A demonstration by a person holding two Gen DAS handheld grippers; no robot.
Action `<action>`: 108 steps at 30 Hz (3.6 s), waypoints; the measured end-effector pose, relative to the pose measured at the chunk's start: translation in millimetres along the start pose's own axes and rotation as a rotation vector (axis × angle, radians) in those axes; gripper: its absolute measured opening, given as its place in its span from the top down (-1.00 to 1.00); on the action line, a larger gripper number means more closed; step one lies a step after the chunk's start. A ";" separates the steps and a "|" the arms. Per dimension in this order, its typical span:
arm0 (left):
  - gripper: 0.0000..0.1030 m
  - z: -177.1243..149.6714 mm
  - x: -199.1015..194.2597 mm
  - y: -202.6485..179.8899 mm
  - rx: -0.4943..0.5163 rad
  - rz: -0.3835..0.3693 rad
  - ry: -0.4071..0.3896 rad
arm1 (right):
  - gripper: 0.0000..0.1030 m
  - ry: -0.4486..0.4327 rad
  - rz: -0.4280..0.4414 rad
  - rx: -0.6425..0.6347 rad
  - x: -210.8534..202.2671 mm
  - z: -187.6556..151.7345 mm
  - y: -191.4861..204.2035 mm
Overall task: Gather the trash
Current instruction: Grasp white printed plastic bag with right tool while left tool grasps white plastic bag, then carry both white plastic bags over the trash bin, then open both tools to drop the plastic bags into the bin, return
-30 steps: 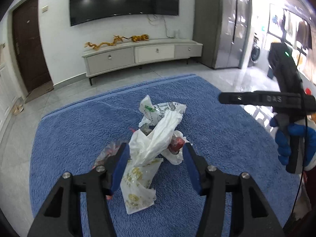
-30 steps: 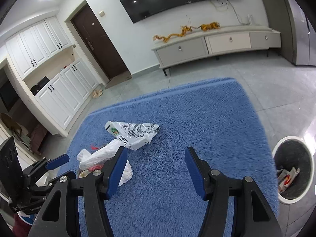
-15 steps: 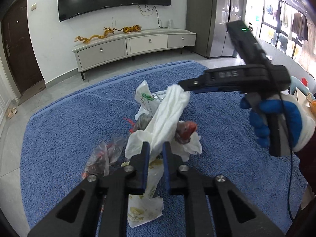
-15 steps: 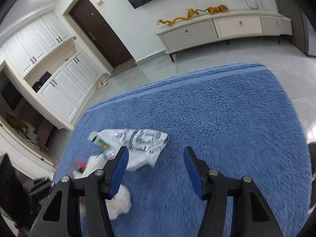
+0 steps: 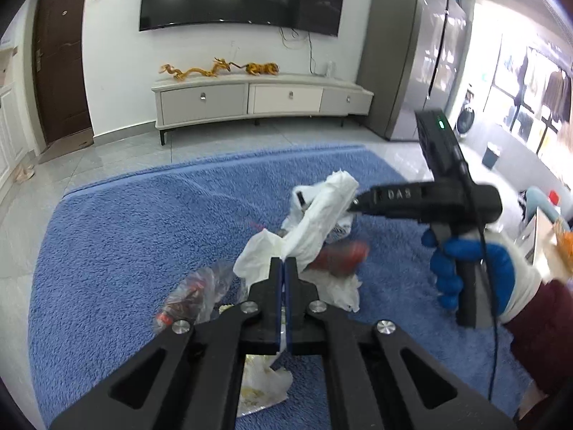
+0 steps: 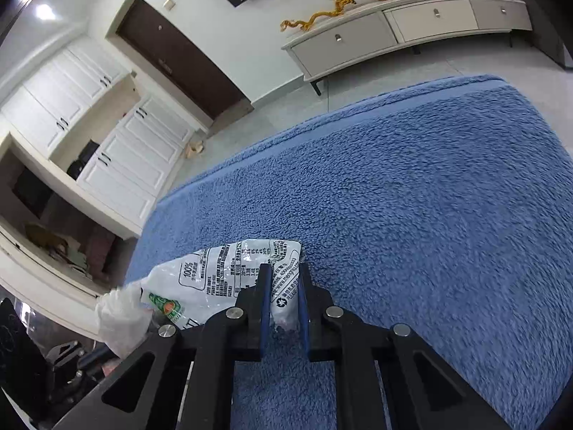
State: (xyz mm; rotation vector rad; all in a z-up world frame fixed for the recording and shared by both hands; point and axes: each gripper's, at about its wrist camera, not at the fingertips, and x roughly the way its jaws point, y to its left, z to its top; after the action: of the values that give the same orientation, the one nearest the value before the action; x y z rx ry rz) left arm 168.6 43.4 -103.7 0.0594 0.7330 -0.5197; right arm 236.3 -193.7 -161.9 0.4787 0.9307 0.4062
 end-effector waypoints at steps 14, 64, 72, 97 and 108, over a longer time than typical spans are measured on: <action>0.99 11.7 -58.9 -18.2 -0.060 -0.016 -0.103 | 0.77 -0.173 -0.014 0.032 -96.5 -22.2 -1.1; 0.94 102.9 313.1 -371.0 0.042 -0.463 0.433 | 0.72 -0.285 -0.772 0.542 -200.2 -69.8 -297.2; 0.93 104.5 314.7 -367.9 0.023 -0.481 0.439 | 0.47 -0.290 -0.790 0.477 -199.8 -59.6 -288.2; 0.92 126.3 107.5 -285.8 0.061 -0.208 0.030 | -0.03 -0.535 -0.710 0.225 -272.2 -44.5 -116.3; -0.41 104.5 -19.4 -187.8 -0.025 -0.056 -0.197 | -0.14 -0.597 -0.607 0.039 -284.3 -48.9 -16.3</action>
State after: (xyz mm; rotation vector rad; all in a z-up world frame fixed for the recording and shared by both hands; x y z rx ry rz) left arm 132.9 -136.0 10.7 -0.0358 0.5495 -0.5615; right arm 45.1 -346.3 -8.2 0.3024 0.4617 -0.3009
